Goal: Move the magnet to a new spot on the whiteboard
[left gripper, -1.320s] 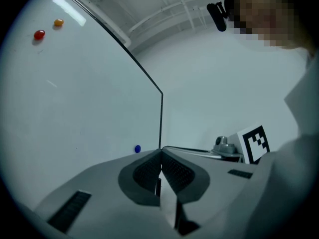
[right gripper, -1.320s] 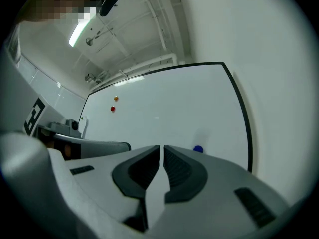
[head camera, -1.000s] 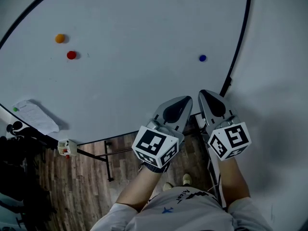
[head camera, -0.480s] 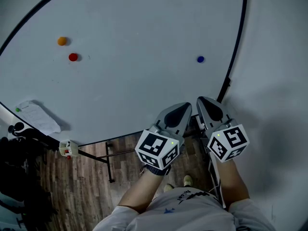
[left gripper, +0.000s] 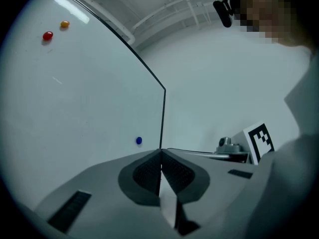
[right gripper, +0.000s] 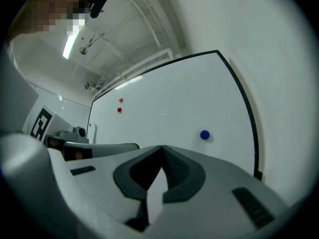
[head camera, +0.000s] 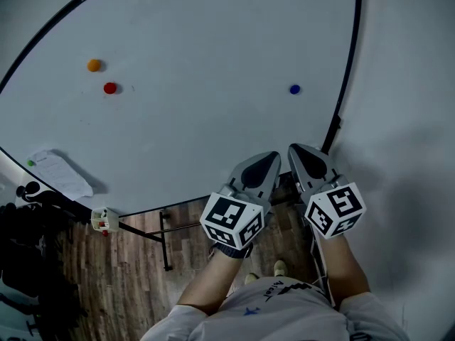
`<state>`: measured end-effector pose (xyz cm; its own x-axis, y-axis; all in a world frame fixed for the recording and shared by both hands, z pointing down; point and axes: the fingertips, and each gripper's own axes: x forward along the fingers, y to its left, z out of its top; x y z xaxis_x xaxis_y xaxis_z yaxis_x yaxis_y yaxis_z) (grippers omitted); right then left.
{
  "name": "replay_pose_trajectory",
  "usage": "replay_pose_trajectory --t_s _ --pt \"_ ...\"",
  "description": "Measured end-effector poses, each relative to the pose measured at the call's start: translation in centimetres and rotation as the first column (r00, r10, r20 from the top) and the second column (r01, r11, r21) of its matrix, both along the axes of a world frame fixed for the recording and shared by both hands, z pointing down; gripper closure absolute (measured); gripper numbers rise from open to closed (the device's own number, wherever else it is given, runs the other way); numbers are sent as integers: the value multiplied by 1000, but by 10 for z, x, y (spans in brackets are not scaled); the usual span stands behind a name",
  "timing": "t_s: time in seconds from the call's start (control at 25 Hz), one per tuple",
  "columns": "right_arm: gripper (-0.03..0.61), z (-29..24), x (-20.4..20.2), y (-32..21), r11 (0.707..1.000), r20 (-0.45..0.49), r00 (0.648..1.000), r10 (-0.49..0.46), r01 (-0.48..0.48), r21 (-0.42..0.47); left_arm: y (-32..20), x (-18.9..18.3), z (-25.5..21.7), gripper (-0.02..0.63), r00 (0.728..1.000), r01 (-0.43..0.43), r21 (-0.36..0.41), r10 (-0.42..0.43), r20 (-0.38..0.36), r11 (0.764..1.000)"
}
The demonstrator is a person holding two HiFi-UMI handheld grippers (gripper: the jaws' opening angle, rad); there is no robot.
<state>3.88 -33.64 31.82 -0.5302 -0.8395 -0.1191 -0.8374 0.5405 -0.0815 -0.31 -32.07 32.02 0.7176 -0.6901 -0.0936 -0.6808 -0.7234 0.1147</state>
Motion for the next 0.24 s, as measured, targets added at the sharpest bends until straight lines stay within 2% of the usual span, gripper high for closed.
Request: replay_pose_trajectory --t_s 0.24 --pt "565 0 1 -4 1000 -1 1000 -13 13 -1 -4 1 0 601 1000 13 2 -13 2 1000"
